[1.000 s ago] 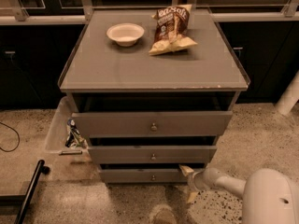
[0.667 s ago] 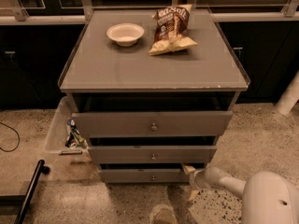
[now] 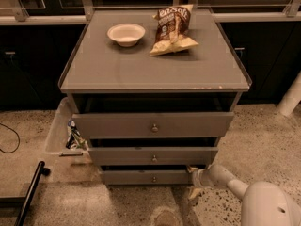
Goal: Open bottom drawer
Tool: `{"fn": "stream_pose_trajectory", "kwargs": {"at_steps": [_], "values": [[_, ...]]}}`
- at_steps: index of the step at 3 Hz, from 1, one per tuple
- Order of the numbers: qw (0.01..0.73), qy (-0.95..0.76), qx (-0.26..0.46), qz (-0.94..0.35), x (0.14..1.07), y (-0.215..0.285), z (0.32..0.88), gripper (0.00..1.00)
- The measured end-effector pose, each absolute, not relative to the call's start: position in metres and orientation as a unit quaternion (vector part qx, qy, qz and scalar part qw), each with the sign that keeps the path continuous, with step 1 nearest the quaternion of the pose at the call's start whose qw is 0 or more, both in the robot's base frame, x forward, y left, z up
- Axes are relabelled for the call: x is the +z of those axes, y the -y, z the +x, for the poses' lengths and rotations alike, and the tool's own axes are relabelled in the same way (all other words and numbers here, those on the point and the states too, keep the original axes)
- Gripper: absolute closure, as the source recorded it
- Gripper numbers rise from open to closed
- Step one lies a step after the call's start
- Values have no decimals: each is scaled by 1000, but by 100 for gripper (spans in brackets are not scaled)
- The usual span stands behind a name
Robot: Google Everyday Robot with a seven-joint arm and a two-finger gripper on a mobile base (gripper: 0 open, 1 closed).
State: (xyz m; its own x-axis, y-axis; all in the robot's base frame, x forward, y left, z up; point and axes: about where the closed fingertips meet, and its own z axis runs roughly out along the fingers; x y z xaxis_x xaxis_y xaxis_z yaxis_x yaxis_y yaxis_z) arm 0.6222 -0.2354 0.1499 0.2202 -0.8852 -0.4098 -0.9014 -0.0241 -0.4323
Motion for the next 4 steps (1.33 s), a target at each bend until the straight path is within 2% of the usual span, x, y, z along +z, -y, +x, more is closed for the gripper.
{"fn": "stream_pose_trajectory", "kwargs": {"at_steps": [1, 2, 4], "values": [[313, -624, 13, -715, 150, 235, 622, 0], [313, -624, 13, -716, 150, 235, 622, 19], [301, -627, 40, -717, 147, 232, 607, 66]]}}
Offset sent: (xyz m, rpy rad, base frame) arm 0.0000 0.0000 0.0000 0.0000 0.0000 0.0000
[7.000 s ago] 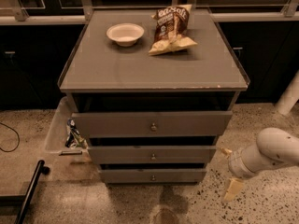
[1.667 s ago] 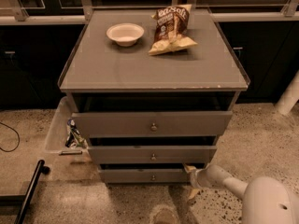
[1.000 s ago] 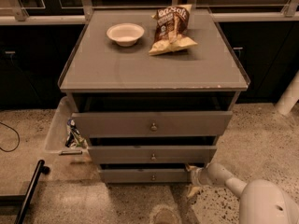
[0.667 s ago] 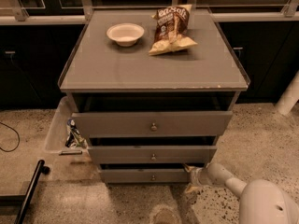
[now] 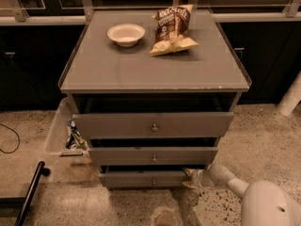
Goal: Open bottom drawer
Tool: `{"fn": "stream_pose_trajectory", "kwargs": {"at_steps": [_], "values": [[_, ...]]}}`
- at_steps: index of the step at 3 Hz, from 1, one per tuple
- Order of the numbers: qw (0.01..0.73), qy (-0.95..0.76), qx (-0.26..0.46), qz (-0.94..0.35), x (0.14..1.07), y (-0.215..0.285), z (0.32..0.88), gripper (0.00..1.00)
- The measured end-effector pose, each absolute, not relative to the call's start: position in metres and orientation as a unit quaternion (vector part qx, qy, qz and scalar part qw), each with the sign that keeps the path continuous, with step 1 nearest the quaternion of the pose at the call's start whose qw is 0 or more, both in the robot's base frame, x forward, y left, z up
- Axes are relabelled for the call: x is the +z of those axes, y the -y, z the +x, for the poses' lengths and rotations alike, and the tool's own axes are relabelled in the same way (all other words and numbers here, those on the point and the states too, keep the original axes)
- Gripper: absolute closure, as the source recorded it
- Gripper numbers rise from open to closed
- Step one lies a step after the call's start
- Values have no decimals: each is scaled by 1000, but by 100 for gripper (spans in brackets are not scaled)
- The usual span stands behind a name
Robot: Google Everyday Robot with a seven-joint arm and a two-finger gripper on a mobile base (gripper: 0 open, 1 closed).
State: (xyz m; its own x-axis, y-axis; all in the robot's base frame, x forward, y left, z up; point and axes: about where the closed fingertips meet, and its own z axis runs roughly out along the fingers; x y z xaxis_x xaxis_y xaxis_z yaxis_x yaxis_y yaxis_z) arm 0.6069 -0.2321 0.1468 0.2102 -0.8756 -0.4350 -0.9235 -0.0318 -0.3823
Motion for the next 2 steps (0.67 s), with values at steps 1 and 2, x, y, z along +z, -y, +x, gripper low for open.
{"fn": "stream_pose_trajectory", "kwargs": {"at_steps": [1, 2], "values": [[301, -627, 40, -717, 154, 232, 607, 89], [301, -627, 40, -717, 154, 232, 607, 85]]}}
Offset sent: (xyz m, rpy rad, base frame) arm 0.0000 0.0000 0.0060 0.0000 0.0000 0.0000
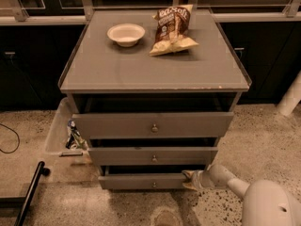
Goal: Open bottom drawer
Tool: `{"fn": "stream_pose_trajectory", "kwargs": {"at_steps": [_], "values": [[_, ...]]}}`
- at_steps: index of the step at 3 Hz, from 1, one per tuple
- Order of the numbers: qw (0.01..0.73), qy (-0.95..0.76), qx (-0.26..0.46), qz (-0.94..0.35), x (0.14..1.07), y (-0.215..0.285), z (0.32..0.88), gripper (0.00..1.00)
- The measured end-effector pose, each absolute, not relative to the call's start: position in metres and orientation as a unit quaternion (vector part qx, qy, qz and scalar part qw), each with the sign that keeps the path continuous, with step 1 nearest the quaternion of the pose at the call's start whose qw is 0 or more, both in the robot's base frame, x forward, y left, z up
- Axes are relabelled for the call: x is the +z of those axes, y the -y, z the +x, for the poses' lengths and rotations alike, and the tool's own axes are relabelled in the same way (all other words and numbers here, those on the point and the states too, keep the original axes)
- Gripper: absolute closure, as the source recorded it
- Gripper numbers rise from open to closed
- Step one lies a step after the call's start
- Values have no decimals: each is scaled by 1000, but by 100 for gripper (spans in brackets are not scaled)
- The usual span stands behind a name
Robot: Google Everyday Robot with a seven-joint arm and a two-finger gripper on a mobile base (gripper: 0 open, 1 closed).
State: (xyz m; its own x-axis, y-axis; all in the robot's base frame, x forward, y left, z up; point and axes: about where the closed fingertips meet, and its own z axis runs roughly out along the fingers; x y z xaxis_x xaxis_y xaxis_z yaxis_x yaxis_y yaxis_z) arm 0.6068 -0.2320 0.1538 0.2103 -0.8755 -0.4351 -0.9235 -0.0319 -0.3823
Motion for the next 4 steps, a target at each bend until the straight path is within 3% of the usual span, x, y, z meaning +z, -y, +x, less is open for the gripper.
{"fn": "stream_pose_trajectory", "kwargs": {"at_steps": [2, 3, 4], "values": [[301, -627, 40, -717, 156, 232, 607, 38], [308, -621, 77, -716, 154, 232, 587, 43], [320, -609, 130, -714, 159, 230, 554, 66]]}}
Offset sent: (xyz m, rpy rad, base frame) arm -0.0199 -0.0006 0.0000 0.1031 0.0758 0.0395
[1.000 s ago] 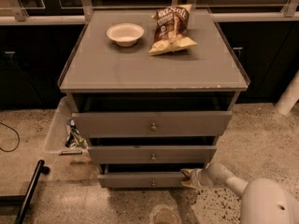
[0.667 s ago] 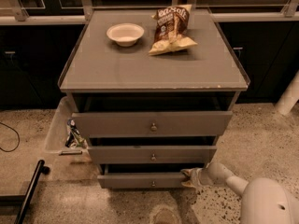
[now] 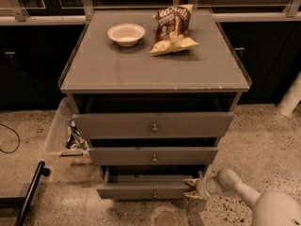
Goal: Open bottom drawer
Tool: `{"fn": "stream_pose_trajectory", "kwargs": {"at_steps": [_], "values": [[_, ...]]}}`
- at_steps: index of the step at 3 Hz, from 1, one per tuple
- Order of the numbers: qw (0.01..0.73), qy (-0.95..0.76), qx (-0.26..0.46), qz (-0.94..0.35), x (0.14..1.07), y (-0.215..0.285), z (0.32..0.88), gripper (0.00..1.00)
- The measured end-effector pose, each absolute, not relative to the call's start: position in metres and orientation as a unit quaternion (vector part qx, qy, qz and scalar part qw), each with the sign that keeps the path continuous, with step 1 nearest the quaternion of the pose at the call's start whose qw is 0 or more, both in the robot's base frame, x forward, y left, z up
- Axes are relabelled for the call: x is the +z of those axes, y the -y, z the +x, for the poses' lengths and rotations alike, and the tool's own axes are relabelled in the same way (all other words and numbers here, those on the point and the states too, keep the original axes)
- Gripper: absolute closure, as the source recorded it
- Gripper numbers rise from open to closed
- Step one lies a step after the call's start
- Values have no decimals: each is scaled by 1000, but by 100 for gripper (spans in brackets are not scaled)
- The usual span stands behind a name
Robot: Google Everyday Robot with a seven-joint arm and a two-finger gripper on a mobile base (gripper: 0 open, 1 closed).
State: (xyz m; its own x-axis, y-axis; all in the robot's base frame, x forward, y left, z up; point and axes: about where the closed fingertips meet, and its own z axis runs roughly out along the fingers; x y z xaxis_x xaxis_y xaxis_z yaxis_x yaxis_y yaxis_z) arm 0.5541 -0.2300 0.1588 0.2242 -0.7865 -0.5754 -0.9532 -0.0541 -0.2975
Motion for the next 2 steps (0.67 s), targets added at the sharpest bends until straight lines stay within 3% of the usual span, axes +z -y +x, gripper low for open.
{"fn": "stream_pose_trajectory", "kwargs": {"at_steps": [1, 2], "values": [[324, -593, 156, -721, 170, 230, 524, 89], [321, -592, 164, -721, 169, 232, 506, 100]]}}
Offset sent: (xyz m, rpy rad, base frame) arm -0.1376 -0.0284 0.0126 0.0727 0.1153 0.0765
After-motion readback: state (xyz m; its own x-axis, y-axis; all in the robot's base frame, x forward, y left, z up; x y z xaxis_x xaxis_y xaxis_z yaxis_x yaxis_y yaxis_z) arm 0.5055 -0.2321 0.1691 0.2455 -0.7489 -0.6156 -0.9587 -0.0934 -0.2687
